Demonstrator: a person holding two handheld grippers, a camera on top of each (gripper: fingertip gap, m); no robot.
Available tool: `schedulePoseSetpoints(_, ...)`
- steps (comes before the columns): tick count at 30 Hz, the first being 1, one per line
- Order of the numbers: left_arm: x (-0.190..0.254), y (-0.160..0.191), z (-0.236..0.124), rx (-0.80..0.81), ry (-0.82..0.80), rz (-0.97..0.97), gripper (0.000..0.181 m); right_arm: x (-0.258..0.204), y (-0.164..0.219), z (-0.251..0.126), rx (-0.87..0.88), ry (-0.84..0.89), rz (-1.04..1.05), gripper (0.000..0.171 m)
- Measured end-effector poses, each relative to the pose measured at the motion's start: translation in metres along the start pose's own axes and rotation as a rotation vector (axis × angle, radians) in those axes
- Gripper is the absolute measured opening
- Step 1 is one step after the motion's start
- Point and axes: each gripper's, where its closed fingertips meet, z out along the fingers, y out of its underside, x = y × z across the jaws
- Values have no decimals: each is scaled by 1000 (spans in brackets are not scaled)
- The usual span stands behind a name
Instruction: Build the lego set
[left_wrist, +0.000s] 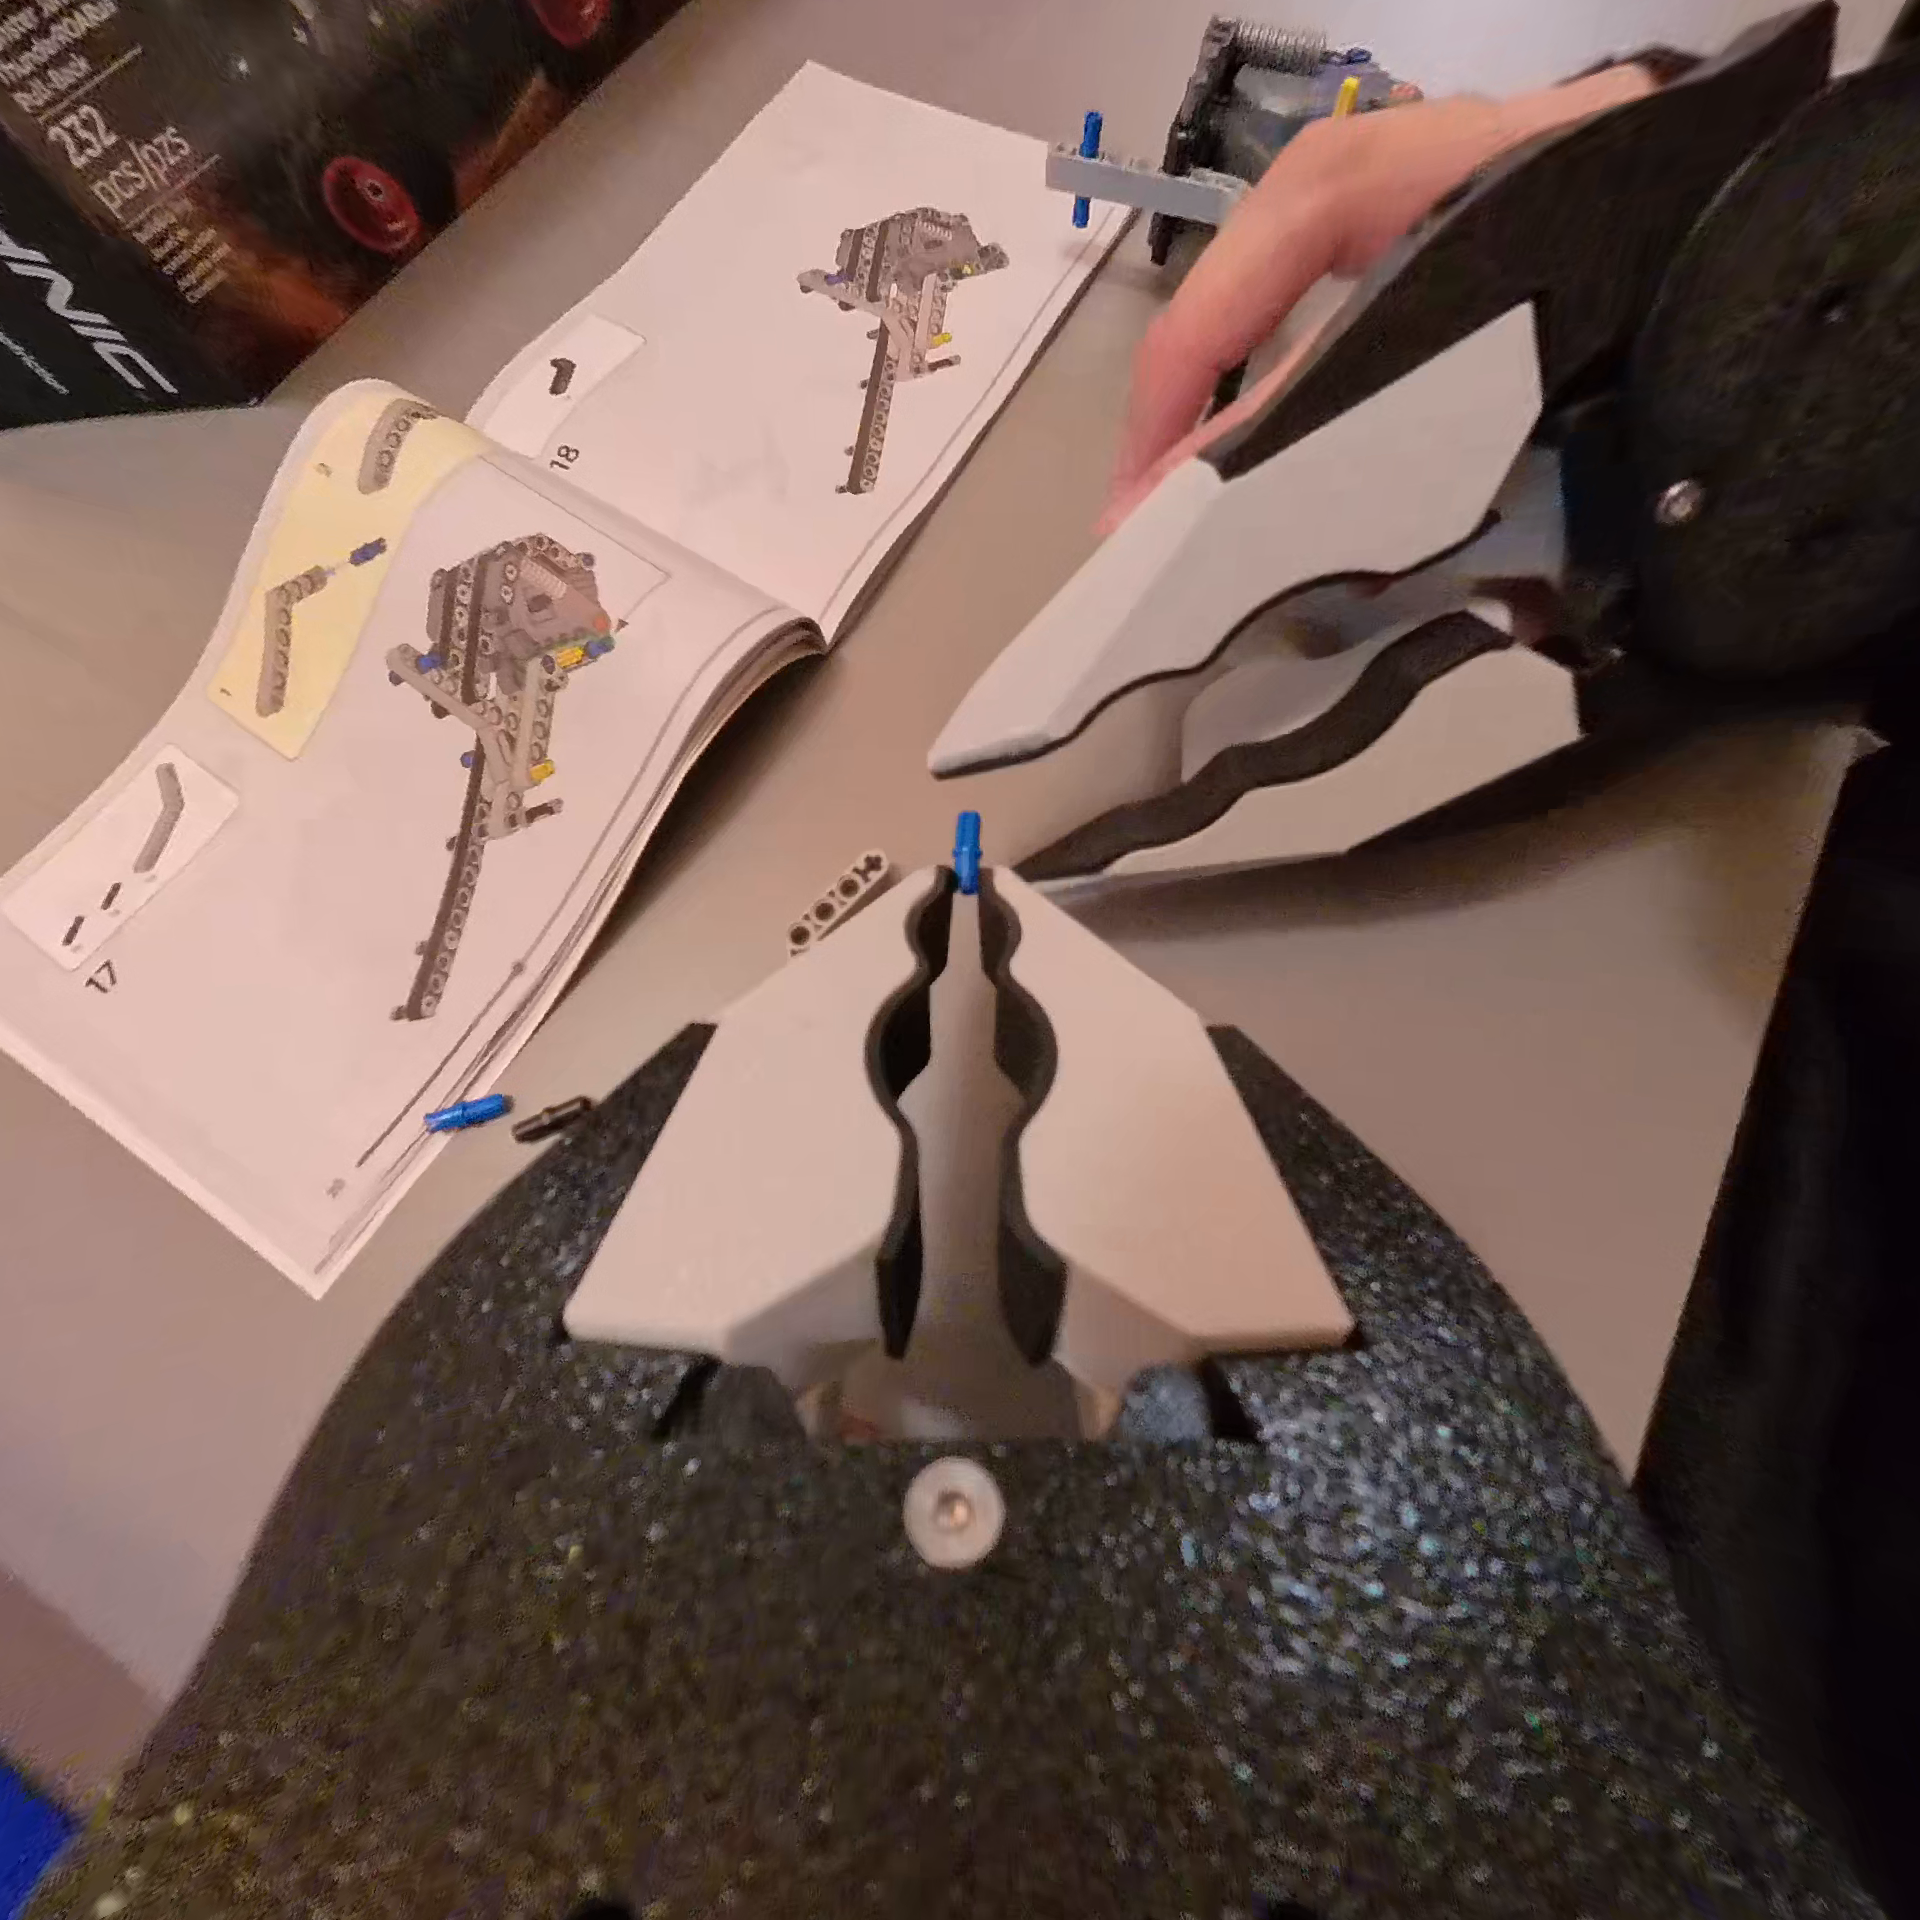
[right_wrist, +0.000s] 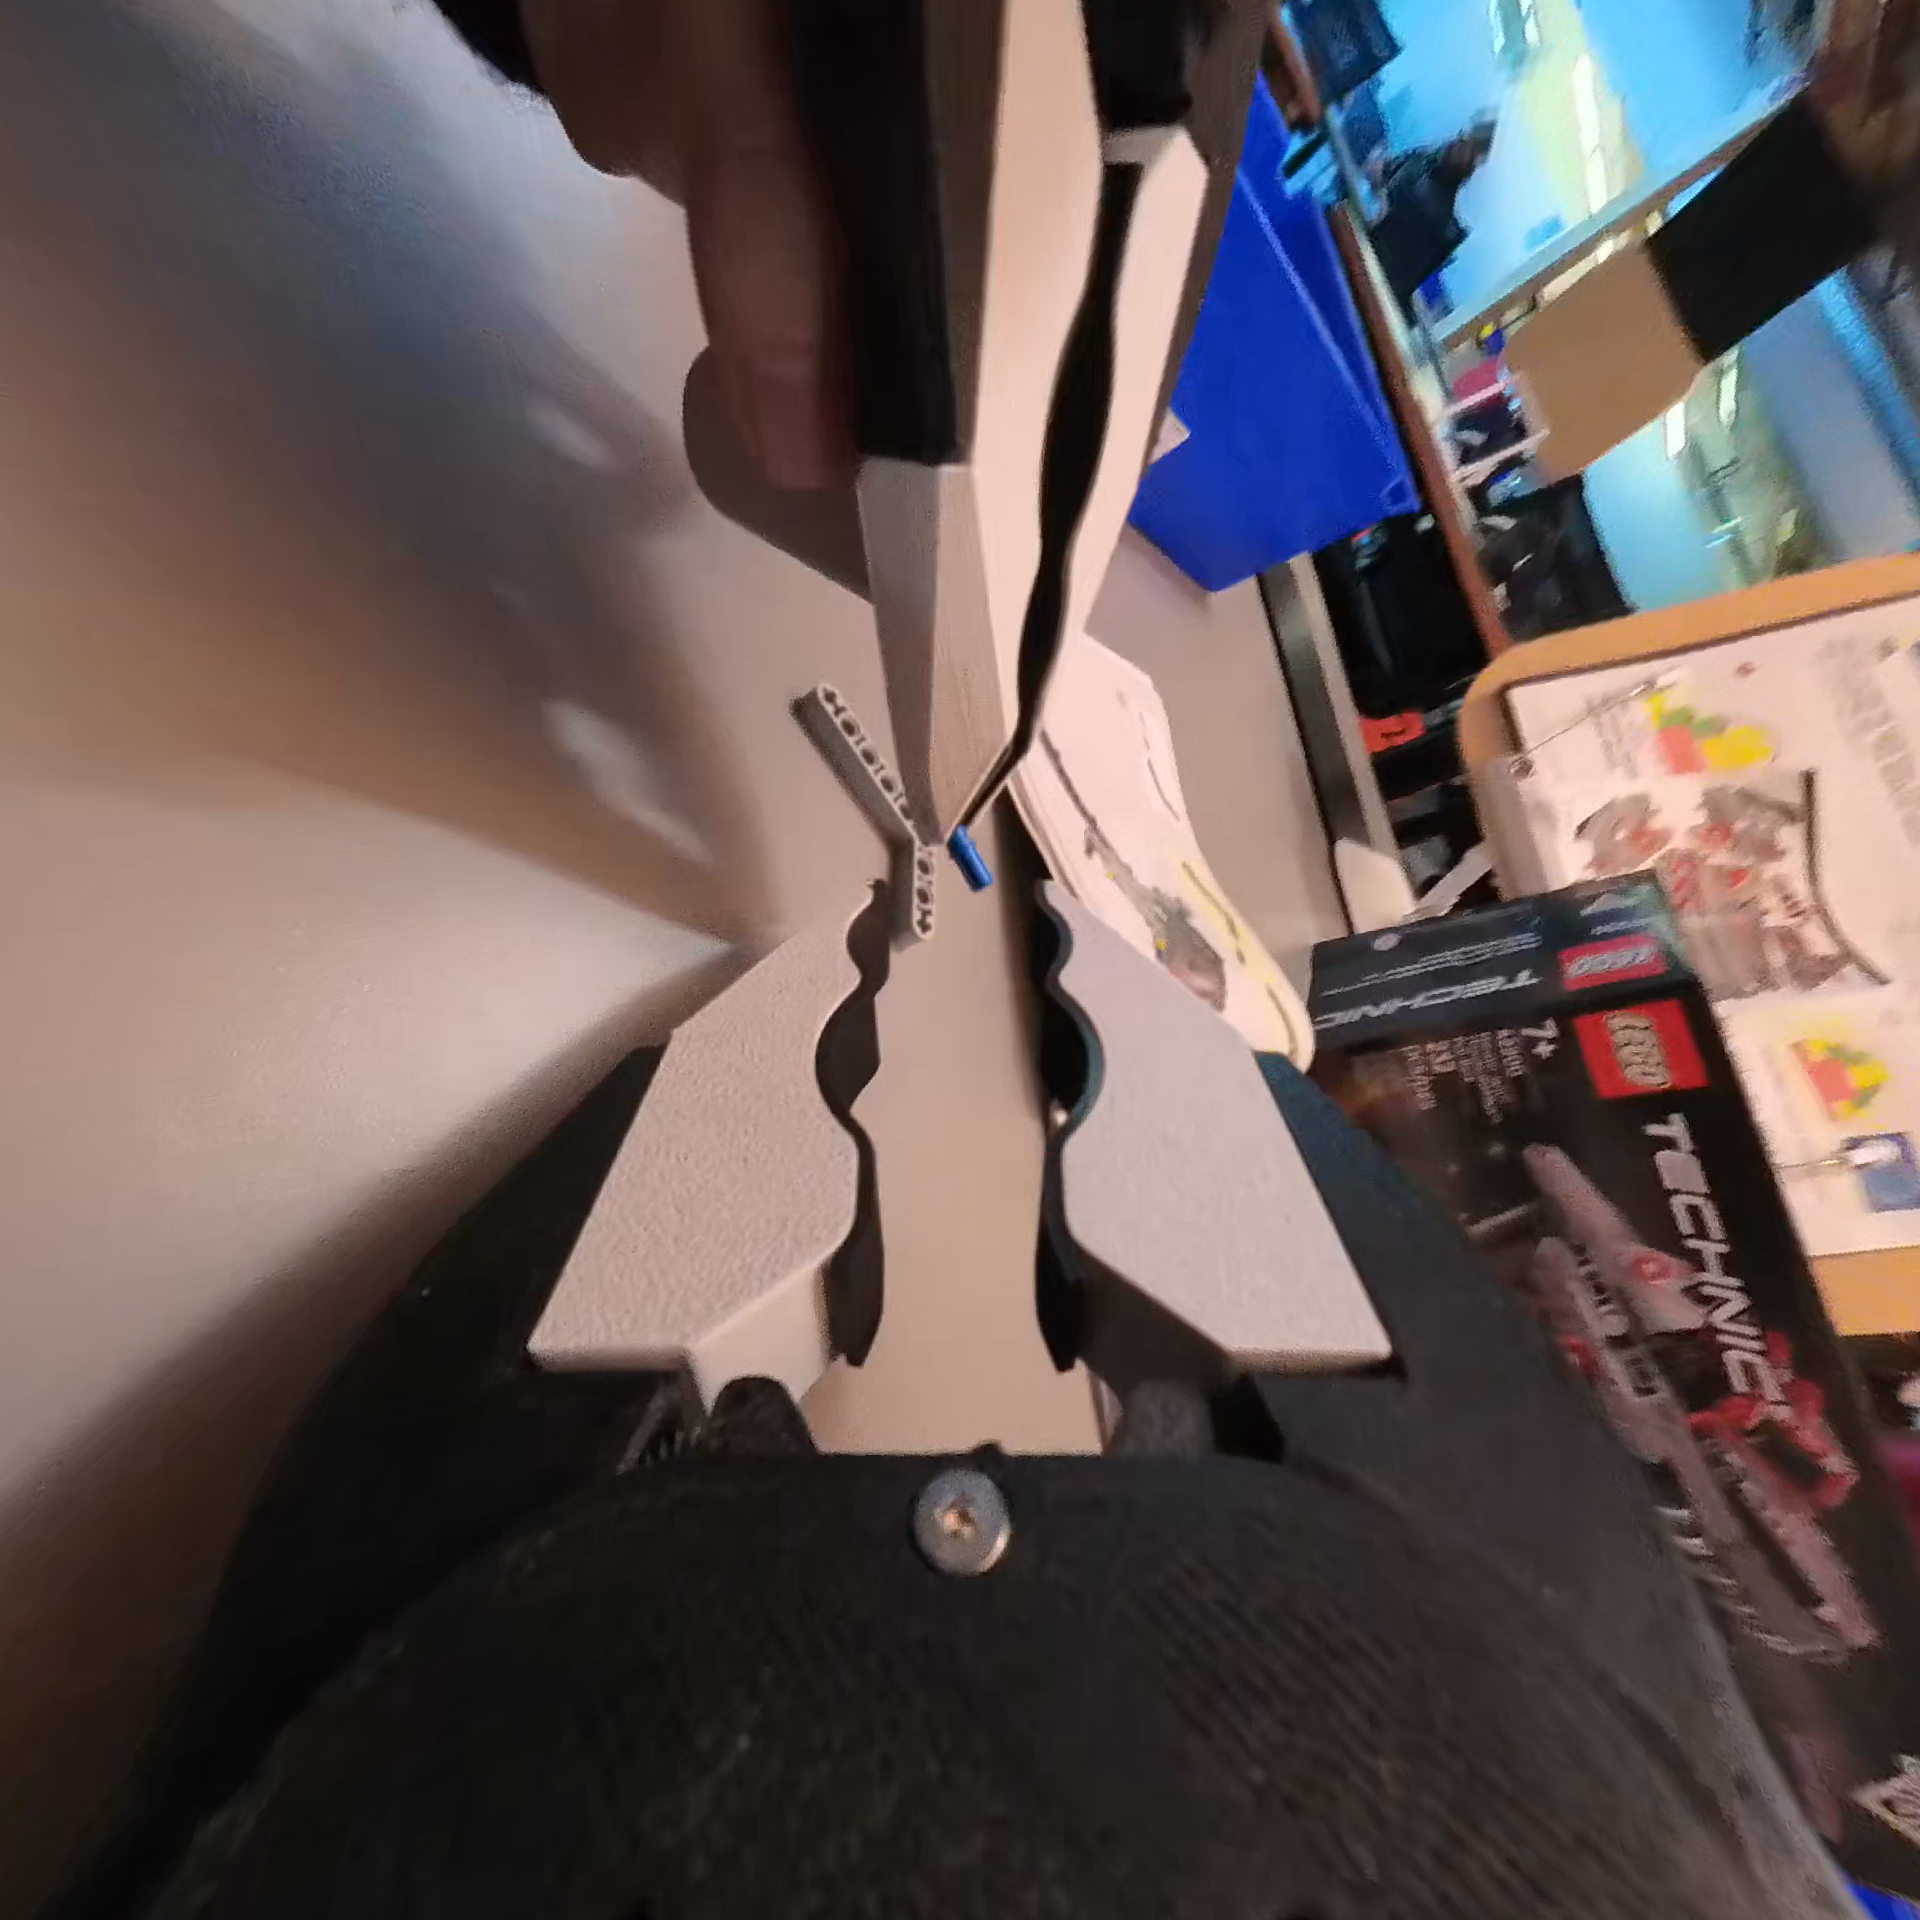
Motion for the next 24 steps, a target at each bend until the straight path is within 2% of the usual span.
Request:
schedulePoseSetpoints(3,1,1,0,-14,9,-4,2,-2,1,3,-24,16,-71,23)
schedulePoseSetpoints(6,4,1,1,-21,14,3,1,0,7,4,-74,44,-136,1)
schedulePoseSetpoints(8,3,-1,1,-6,13,-1,1,1,7,3,-77,55,-147,0)
schedulePoseSetpoints(12,4,-16,-4,102,43,-43,1,0,0,4,-25,40,-55,0)
schedulePoseSetpoints(15,-8,-9,-2,73,-18,-29,1,3,-3,4,-9,47,5,0)
schedulePoseSetpoints(24,-14,0,0,118,31,-83,1,-5,6,8,9,-50,183,0)
